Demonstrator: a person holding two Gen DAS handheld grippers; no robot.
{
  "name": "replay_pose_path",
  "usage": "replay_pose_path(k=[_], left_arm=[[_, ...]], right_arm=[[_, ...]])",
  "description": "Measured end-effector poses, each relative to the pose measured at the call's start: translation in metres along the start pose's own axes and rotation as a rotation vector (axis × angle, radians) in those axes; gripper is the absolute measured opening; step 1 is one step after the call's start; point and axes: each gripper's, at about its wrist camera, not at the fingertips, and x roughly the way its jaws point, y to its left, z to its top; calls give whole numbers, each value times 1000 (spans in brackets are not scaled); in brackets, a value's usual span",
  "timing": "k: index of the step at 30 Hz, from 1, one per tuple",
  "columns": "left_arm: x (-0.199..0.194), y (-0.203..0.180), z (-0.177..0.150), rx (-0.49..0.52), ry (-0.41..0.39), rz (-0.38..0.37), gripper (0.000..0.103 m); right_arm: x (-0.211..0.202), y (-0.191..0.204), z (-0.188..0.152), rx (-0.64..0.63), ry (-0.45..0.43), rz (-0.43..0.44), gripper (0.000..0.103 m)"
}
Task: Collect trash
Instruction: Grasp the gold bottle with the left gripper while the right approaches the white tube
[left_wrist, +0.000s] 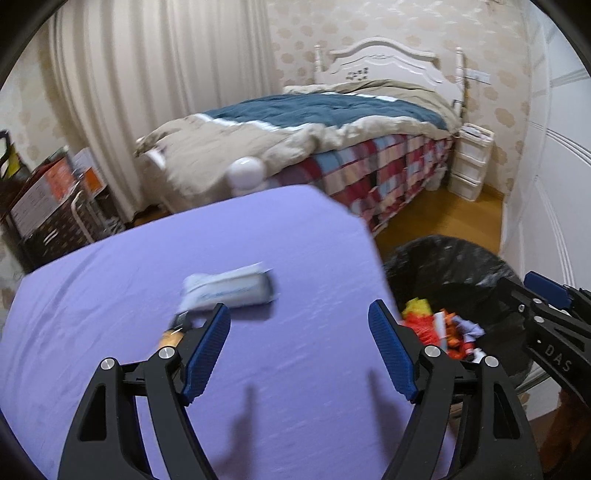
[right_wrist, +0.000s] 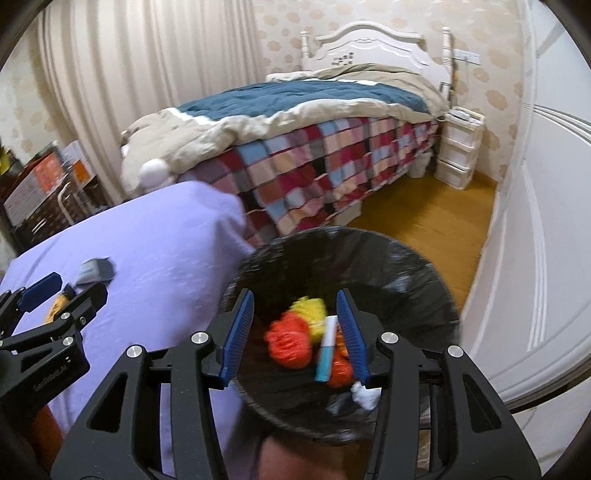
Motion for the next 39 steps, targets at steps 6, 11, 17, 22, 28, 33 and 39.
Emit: replay_pose_path(k=[6, 11, 17, 22, 28, 33, 39], left_arm=[[-2, 46, -13, -57, 21, 90, 75], [11, 72, -17, -96, 60, 110, 75], [30, 89, -20, -124, 142, 53, 63], [33, 92, -27, -123, 166, 16, 34], [23, 102, -35, -119, 151, 22, 25], [17, 128, -42, -136, 144, 68, 25], [14, 171, -51, -187, 156, 140, 25]], right_arm=[[0, 44, -5, -62, 18, 66, 46], [3, 77, -8, -117, 32, 107, 48], [11, 102, -8, -165, 52, 133, 50], [17, 119, -2, -196, 52, 146, 51], [24, 135, 13, -221, 39, 158, 51], [39, 146, 33, -232, 33, 147, 51], [70, 156, 51, -229, 63, 133, 51]])
